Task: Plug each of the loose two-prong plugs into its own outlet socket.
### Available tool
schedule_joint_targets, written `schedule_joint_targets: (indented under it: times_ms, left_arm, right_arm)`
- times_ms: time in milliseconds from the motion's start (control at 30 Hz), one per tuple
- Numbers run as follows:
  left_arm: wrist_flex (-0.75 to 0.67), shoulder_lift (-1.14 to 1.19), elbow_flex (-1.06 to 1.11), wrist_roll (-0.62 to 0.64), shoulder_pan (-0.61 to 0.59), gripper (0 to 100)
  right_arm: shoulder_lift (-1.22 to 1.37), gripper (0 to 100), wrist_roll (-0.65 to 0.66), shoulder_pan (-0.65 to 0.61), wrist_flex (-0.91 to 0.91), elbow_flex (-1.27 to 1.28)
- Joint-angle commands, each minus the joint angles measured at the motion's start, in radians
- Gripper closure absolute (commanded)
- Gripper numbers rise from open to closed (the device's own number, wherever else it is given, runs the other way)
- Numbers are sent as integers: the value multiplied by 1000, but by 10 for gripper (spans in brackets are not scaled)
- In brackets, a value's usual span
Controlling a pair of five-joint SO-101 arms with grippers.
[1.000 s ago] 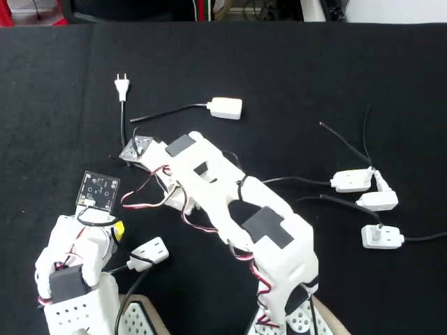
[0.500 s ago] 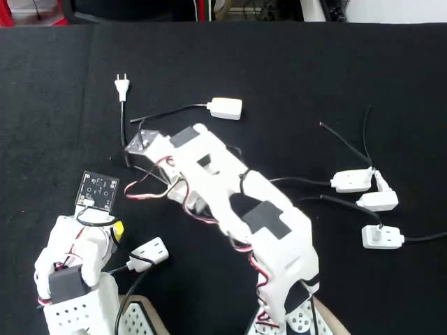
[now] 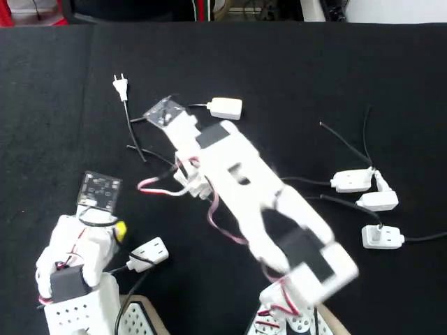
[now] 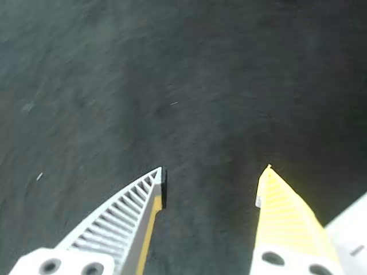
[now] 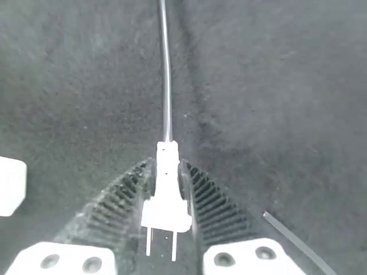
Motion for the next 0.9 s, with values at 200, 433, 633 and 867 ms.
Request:
schedule_joint_targets:
  times_ms: [200, 433, 633, 867]
  left_arm:
    - [-86, -8, -8, 140, 255, 734]
    - [-126, -6, 1, 178, 81, 734]
    - [-124, -6, 54, 172, 35, 734]
    - [-124, -6, 96, 25, 38, 734]
  right_arm:
    - [-685, 976, -164, 3, -279, 441]
    - [-762, 971, -146, -15, -207, 542]
    - [-461, 876, -8, -14, -201, 440]
    - [-18, 913, 126, 117, -175, 174]
